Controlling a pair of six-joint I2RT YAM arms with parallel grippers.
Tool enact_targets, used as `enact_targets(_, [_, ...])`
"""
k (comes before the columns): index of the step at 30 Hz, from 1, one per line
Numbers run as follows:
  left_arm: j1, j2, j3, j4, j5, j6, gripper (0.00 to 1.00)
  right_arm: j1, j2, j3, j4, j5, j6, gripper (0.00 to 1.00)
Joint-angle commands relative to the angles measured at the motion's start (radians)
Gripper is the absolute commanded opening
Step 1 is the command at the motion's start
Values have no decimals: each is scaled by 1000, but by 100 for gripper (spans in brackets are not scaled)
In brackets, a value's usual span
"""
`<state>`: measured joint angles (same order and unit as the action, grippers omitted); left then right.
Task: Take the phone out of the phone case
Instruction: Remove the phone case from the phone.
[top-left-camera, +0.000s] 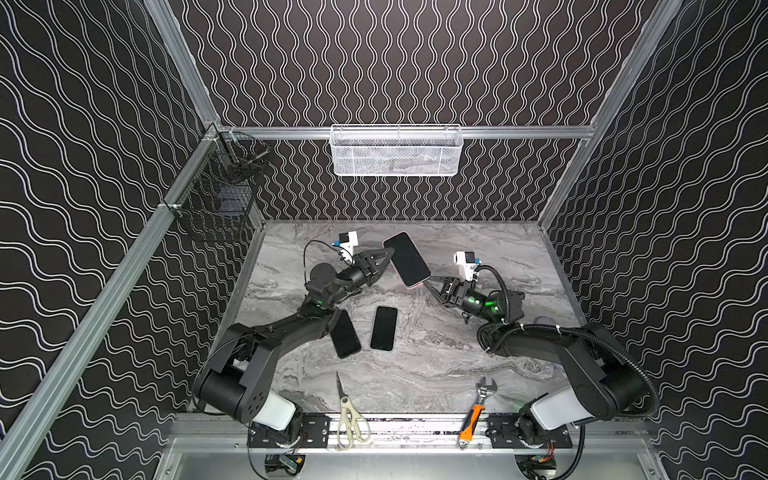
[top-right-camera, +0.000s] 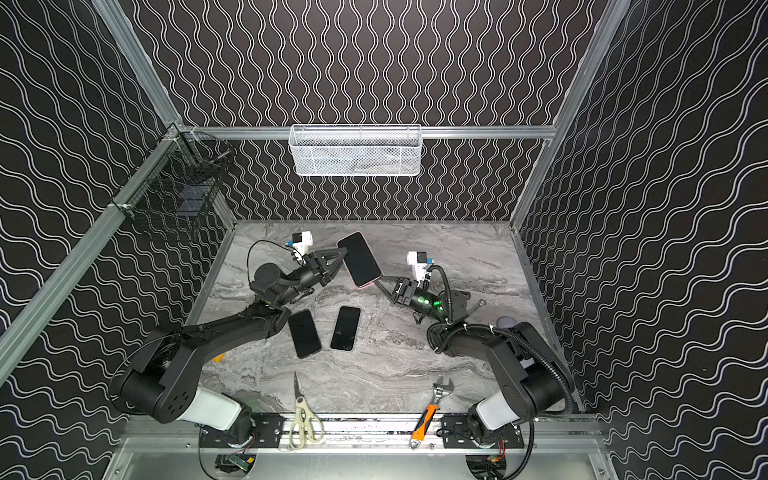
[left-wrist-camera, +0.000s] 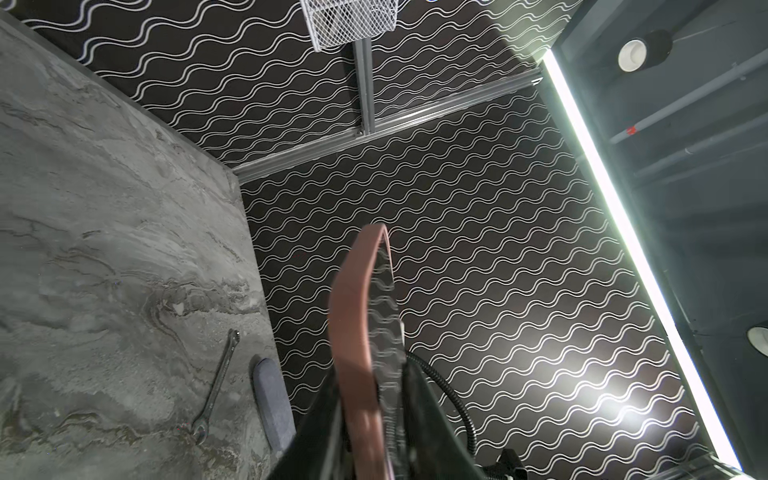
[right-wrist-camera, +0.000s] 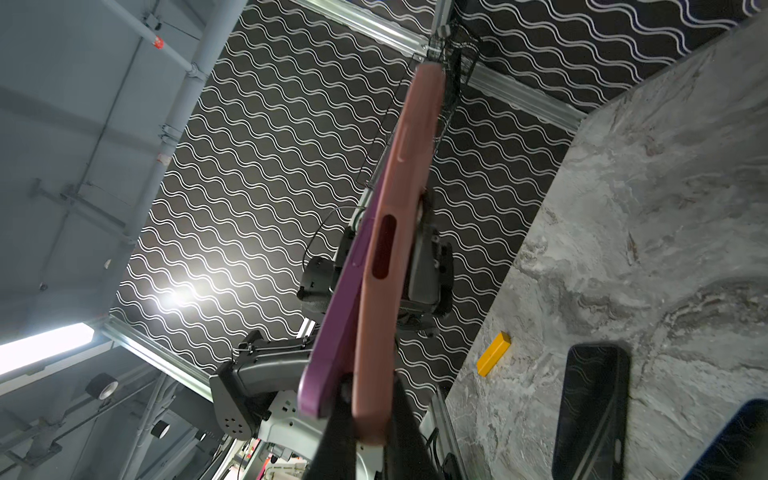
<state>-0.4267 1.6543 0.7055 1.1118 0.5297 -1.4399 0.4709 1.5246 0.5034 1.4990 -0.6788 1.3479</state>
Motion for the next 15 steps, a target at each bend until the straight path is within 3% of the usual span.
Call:
enact_targets(1, [0,2,2,5,4,29,40,1,3,-2,147,44,34,5])
enact_targets(7, [-1,0,-1,5,6,26,58,0,31,1,197,53,62,4])
enact_targets(15, [0,5,-7,6,11,22,73,0,41,0,197,61,55,3])
